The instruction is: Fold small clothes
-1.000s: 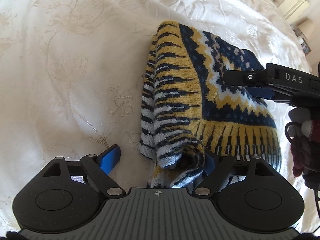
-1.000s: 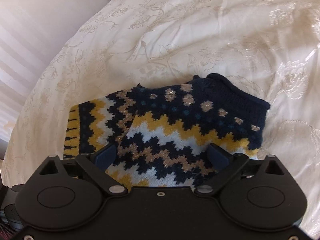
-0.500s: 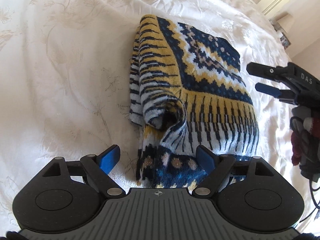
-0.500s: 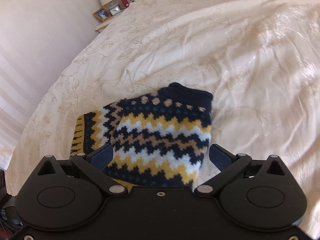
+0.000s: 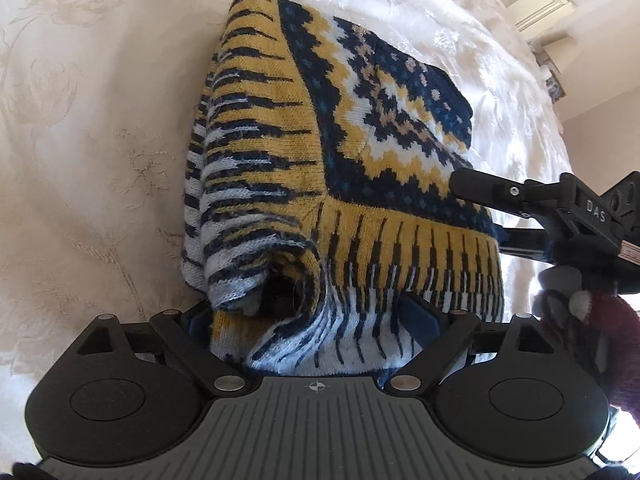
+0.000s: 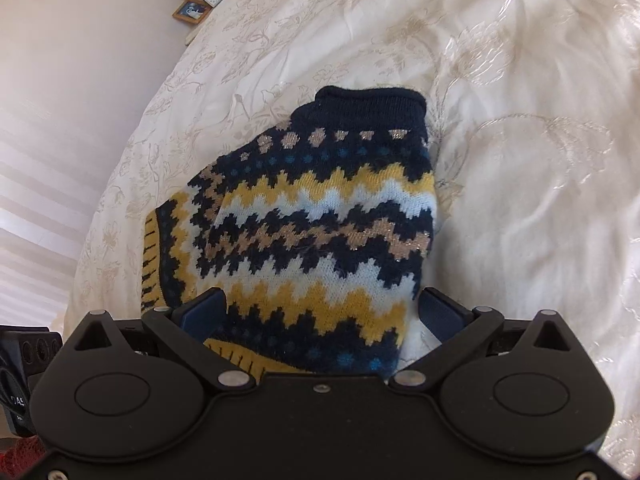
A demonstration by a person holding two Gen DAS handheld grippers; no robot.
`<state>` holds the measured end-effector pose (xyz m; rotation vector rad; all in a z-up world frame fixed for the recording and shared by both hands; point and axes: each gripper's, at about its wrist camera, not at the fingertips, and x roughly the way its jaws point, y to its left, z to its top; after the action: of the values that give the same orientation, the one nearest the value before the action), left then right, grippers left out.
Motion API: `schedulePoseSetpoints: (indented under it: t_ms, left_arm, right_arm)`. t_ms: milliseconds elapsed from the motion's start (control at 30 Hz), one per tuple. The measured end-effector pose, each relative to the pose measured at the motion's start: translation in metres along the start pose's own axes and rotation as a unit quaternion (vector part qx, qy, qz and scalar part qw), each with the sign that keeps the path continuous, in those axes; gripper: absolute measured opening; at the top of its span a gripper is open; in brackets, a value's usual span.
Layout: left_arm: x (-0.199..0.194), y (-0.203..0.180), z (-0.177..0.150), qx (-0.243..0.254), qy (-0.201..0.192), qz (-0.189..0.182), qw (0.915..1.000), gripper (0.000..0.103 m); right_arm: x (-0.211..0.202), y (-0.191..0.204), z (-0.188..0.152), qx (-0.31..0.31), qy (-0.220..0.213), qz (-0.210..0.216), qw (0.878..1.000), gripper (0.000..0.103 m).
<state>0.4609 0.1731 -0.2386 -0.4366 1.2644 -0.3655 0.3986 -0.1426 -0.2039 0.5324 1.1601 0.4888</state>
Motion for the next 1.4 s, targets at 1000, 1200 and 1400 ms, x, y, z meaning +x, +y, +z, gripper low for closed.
schedulePoseSetpoints:
  t_ms: [1000, 1200, 1400]
  left_arm:
    - [-0.045, -0.026, -0.056, 0.012, 0.039, -0.101, 0.9940, 0.039]
    - [-0.039, -0.039, -0.111, 0.029, 0.073, -0.080, 0.9936, 0.039]
    - [-0.025, -0.037, -0.128, 0.058, 0.084, 0.016, 0.9947, 0.041]
  right_arm:
    - [-0.057, 0.022, -0.048, 0.013, 0.043, 0.007, 0.999, 0.054]
    - [-0.068, 0.021, -0.090, 0.003, 0.086, -0.010, 0.996, 0.056]
    - [-0.068, 0.017, -0.107, -0.026, 0.104, -0.052, 0.993, 0.067]
